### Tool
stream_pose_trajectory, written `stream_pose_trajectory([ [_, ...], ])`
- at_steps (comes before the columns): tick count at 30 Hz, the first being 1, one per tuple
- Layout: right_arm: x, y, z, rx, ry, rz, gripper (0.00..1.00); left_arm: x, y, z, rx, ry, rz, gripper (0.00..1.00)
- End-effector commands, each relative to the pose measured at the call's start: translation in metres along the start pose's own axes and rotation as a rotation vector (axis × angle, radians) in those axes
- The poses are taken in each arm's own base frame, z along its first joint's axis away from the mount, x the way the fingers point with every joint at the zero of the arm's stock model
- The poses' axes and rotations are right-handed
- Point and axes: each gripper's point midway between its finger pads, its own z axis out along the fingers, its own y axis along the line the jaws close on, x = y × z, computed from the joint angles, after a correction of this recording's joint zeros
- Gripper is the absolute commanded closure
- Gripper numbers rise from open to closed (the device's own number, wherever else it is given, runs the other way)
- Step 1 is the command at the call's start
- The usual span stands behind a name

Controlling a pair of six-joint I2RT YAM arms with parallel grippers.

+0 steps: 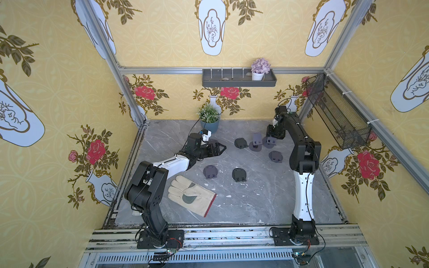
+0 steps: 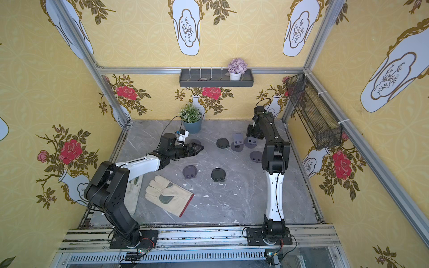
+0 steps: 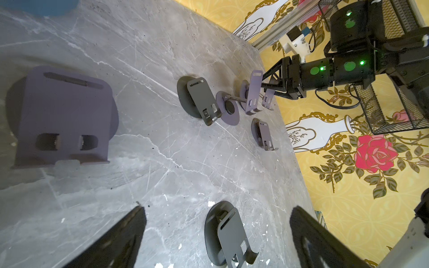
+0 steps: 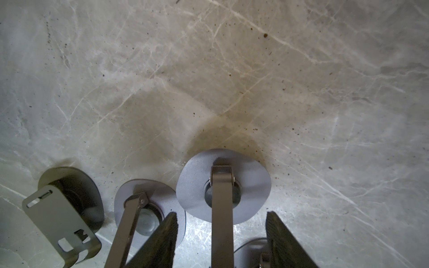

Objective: Open the phone stand
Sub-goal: Place the phone stand at the center of the board.

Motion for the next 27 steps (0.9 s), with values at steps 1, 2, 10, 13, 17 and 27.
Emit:
stream_pose_trajectory([
  [1, 0.003, 0.004, 0.001, -0.013, 0.017, 0.008, 0.24, 0.0, -0.003, 0.003, 0.021, 0.002, 0.012, 0.01],
  [2, 0.0, 0.004, 0.0, -0.012, 0.011, 0.01, 0.17, 0.0, -0.003, 0.002, 0.021, 0.002, 0.011, 0.01],
  [10, -0.015, 0.005, -0.018, 0.009, -0.051, 0.018, 0.04, 0.001, -0.003, 0.003, 0.024, 0.007, 0.011, 0.01],
  [13, -0.021, 0.004, -0.03, 0.025, -0.085, 0.024, 0.03, 0.0, -0.003, 0.002, 0.025, 0.007, 0.011, 0.01],
  [17, -0.03, 0.005, -0.05, 0.034, -0.137, 0.028, 0.03, 0.0, -0.005, 0.0, 0.026, 0.002, 0.012, 0.01],
  [27, -0.004, 0.003, -0.072, 0.001, -0.132, 0.074, 0.01, 0.013, -0.02, -0.005, 0.038, 0.022, 0.041, 0.01],
])
